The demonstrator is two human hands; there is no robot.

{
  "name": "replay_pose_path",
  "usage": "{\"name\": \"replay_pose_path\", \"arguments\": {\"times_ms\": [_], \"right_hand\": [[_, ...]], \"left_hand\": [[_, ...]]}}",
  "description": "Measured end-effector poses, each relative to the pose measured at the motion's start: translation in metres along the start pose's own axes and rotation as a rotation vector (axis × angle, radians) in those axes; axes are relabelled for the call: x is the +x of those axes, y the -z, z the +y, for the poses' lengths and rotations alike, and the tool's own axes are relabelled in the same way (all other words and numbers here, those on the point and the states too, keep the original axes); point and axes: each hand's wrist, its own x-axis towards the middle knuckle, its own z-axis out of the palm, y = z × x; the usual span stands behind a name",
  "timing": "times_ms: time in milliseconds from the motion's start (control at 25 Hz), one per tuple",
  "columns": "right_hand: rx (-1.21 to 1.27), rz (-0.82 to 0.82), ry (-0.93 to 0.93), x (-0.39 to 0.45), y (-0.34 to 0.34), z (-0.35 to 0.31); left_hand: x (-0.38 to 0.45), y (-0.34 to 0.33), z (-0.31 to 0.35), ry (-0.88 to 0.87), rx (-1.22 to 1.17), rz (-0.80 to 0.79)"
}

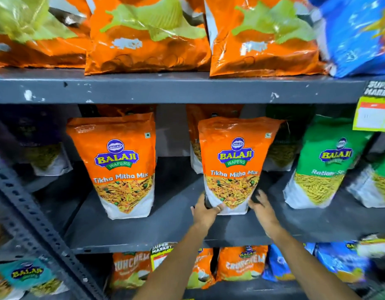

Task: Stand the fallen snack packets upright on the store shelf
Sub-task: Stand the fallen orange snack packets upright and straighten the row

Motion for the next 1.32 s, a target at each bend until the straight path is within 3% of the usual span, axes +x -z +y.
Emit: {"name": "replay_pose_path", "arguments": {"times_ms": [160,360,720,880,1000,1320], "right_hand": [[0.027,-0.154,0.063,0.002,0.003,0.001],[-0.009,-0.187,0.083,-0.002,-0.001,0.004],[-0.148,-0.158,0.125,-0.006,-0.009,0.002],[-0.144,0.038,0.253,-0.006,0.014,-0.001],[-0.164,0.214,0.356,-0.009,0.048,-0.002],[-0.190,0.464,0.442,0.009,0.158,0.004]], "left_hand": [[0.005,-0.002,-0.001,0.043,0.042,0.045],[0.002,0.006,-0.008,0.015,-0.102,0.095],[-0.003,0.010,-0.007,-0.011,-0.033,0.129],[-0.025,-0.012,-0.005,-0.225,-0.027,0.328],[-0.040,-0.037,0.005,-0.256,0.139,0.530],[-0.051,-0.116,0.043,-0.281,0.345,0.508]]}}
